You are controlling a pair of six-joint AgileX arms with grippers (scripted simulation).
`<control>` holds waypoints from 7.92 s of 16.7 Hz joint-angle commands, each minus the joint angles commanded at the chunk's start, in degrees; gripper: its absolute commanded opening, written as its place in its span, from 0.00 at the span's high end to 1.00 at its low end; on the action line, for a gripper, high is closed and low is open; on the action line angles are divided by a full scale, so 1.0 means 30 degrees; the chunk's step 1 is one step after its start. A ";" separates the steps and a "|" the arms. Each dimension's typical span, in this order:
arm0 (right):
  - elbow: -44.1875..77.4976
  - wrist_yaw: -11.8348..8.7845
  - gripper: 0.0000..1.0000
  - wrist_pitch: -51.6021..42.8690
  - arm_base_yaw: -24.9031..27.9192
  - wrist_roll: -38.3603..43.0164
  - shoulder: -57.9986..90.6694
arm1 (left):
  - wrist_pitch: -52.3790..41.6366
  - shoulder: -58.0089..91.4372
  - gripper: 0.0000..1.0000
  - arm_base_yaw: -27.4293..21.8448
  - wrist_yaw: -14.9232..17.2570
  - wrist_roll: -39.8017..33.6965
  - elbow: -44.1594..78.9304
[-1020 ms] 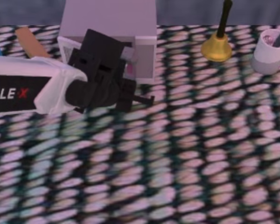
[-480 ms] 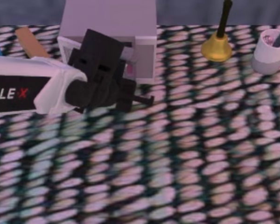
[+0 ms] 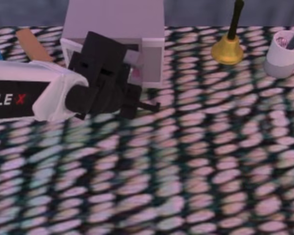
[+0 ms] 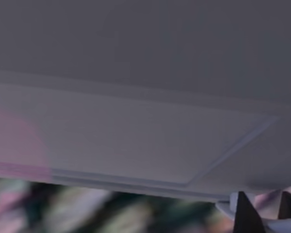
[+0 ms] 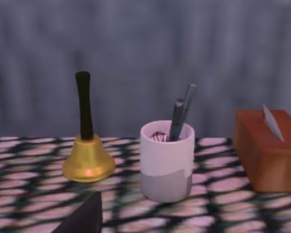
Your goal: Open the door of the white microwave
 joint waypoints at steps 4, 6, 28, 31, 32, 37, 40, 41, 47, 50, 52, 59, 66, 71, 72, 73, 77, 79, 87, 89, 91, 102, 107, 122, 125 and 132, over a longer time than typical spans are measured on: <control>0.0000 0.0000 0.00 0.0000 0.0000 0.0000 0.0000 | 0.0220 -0.0492 1.00 0.0382 0.0739 0.0969 -0.0664; 0.0000 0.0000 0.00 0.0000 0.0000 0.0000 0.0000 | 0.0226 -0.0509 1.00 0.0396 0.0764 0.1003 -0.0690; 0.0000 0.0000 0.00 0.0000 0.0000 0.0000 0.0000 | 0.0226 -0.0509 1.00 0.0396 0.0764 0.1003 -0.0690; 0.0000 0.0000 0.00 0.0000 0.0000 0.0000 0.0000 | 0.0222 -0.0570 1.00 0.0369 0.1051 0.1116 -0.0785; 0.0000 0.0000 0.00 0.0000 0.0000 0.0000 0.0000 | 0.0242 -0.0667 1.00 0.0454 0.1192 0.1333 -0.0909; 0.0000 0.0000 0.00 0.0000 0.0000 0.0000 0.0000 | 0.0389 -0.1179 1.00 0.0940 0.1982 0.2392 -0.1499; 0.0000 0.0000 0.00 0.0000 0.0000 0.0000 0.0000 | 0.0397 -0.1228 1.00 0.1001 0.2088 0.2535 -0.1585; 0.0000 0.0000 0.00 0.0000 0.0000 0.0000 0.0000 | 0.0397 -0.1228 1.00 0.1001 0.2088 0.2535 -0.1585; 0.0000 0.0000 0.00 0.0000 0.0000 0.0000 0.0000 | 0.0397 -0.1228 1.00 0.1001 0.2088 0.2535 -0.1585; 0.0000 0.0000 0.00 0.0000 0.0000 0.0000 0.0000 | 0.0397 -0.1228 1.00 0.1001 0.2088 0.2535 -0.1585; 0.0000 0.0000 0.00 0.0000 0.0000 0.0000 0.0000 | 0.0397 -0.1228 1.00 0.1001 0.2088 0.2535 -0.1585; 0.0000 0.0000 0.00 0.0000 0.0000 0.0000 0.0000 | 0.0397 -0.1228 1.00 0.1001 0.2088 0.2535 -0.1585; 0.0000 0.0000 0.00 0.0000 0.0000 0.0000 0.0000 | 0.0347 -0.1381 1.00 0.1111 0.2592 0.2955 -0.1826; 0.0000 0.0000 0.00 0.0000 0.0000 0.0000 0.0000 | 0.0383 -0.1888 1.00 0.1711 0.3509 0.4190 -0.2346; 0.0000 0.0000 0.00 0.0000 0.0000 0.0000 0.0000 | 0.0380 -0.1897 1.00 0.1726 0.3532 0.4220 -0.2364; 0.0000 0.0000 0.00 0.0000 0.0000 0.0000 0.0000 | 0.0380 -0.1897 1.00 0.1726 0.3532 0.4220 -0.2364; 0.0000 0.0000 0.00 0.0000 0.0000 0.0000 0.0000 | 0.0380 -0.1897 1.00 0.1726 0.3532 0.4220 -0.2364; 0.0000 0.0000 0.00 0.0000 0.0000 0.0000 0.0000 | 0.0380 -0.1897 1.00 0.1726 0.3532 0.4220 -0.2364; 0.0000 0.0000 0.00 0.0000 0.0000 0.0000 0.0000 | 0.0380 -0.1897 1.00 0.1726 0.3532 0.4220 -0.2364; 0.0000 0.0000 0.00 0.0000 0.0000 0.0000 0.0000 | 0.0380 -0.1897 1.00 0.1726 0.3532 0.4220 -0.2364; 0.0000 0.0000 0.00 0.0000 0.0000 0.0000 0.0000 | 0.0380 -0.1897 1.00 0.1726 0.3532 0.4220 -0.2364; 0.0000 0.0000 0.00 0.0000 0.0000 0.0000 0.0000 | 0.0279 -0.2253 1.00 0.2134 0.4419 0.5176 -0.2670; 0.0000 0.0000 0.00 0.0000 0.0000 0.0000 0.0000 | 0.0174 -0.2416 1.00 0.2468 0.4895 0.5851 -0.2921; 0.0000 0.0000 0.00 0.0000 0.0000 0.0000 0.0000 | 0.0174 -0.2416 1.00 0.2468 0.4895 0.5851 -0.2921; 0.0000 0.0000 0.00 0.0000 0.0000 0.0000 0.0000 | 0.0174 -0.2416 1.00 0.2468 0.4895 0.5851 -0.2921; 0.0000 0.0000 0.00 0.0000 0.0000 0.0000 0.0000 | 0.0144 -0.2419 1.00 0.2372 0.5073 0.5808 -0.2922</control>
